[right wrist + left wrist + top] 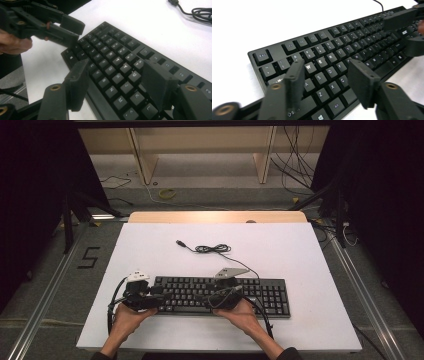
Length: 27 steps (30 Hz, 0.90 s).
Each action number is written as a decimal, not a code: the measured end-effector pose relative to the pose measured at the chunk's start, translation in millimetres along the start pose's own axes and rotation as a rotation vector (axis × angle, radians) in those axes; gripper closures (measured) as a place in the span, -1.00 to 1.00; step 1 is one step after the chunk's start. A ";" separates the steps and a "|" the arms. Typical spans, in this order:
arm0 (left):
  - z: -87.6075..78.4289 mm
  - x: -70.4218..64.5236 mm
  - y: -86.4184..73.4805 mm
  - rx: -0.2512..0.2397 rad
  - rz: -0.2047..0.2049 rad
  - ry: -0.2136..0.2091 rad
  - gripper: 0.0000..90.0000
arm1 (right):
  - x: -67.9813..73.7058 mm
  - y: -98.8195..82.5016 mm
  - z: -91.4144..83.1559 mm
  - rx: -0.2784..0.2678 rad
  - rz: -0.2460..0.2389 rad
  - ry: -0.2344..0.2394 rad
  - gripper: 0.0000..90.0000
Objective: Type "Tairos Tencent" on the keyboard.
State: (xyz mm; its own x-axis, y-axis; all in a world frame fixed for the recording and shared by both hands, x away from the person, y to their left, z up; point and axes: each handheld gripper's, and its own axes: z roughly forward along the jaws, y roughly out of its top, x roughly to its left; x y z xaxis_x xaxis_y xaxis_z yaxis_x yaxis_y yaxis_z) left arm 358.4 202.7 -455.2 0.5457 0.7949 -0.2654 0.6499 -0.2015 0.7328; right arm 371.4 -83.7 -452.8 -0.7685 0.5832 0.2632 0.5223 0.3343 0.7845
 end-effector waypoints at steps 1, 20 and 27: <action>0.7 0.4 0.6 0.002 0.003 -0.001 0.11 | 0.0 -1.2 -1.1 -0.004 0.001 0.000 -0.13; 24.9 -3.9 14.7 0.042 0.052 -0.012 0.91 | -0.2 -19.0 -25.7 -0.039 -0.002 0.000 -0.25; 32.0 -4.0 17.0 0.062 0.062 -0.008 0.98 | 1.4 -22.6 -29.8 -0.041 -0.004 0.005 -0.27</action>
State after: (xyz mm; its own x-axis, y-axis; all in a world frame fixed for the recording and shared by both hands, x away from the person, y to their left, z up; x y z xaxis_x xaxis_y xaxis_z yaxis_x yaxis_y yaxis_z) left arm 384.2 177.8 -461.7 0.5900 0.7752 -0.2258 0.6461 -0.2855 0.7078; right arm 347.5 -112.5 -453.4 -0.7727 0.5778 0.2629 0.5037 0.3059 0.8079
